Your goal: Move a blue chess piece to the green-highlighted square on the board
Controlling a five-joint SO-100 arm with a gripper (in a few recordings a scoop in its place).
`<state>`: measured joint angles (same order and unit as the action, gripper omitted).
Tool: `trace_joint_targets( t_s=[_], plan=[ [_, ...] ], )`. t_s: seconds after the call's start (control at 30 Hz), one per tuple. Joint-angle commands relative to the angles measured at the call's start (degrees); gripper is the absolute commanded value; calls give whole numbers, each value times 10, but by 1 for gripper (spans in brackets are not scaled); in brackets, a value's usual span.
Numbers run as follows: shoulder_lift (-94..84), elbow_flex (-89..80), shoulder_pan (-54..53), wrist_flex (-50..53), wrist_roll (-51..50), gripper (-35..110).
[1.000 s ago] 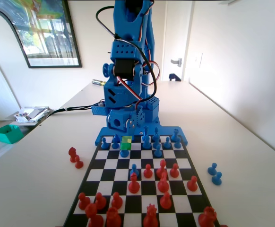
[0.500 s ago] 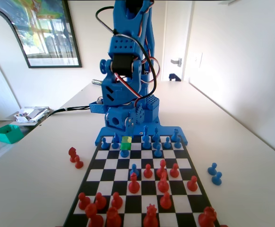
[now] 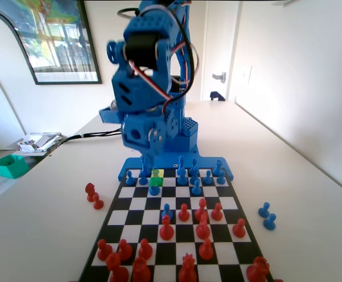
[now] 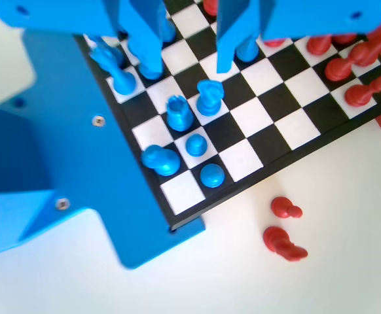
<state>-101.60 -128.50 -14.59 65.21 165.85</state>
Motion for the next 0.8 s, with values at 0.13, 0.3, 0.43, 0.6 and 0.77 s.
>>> trace_joint_targets(
  t_s=[0.13,0.3,0.43,0.6,0.77],
  plan=[
    [-89,74,9,136,-76,9],
    [-169,105,32,214,-271,5],
    [-250,135,49,258,-433,1],
    [-330,191,58,325,-510,1],
    [-390,219,66,362,-533,1]
  ],
)
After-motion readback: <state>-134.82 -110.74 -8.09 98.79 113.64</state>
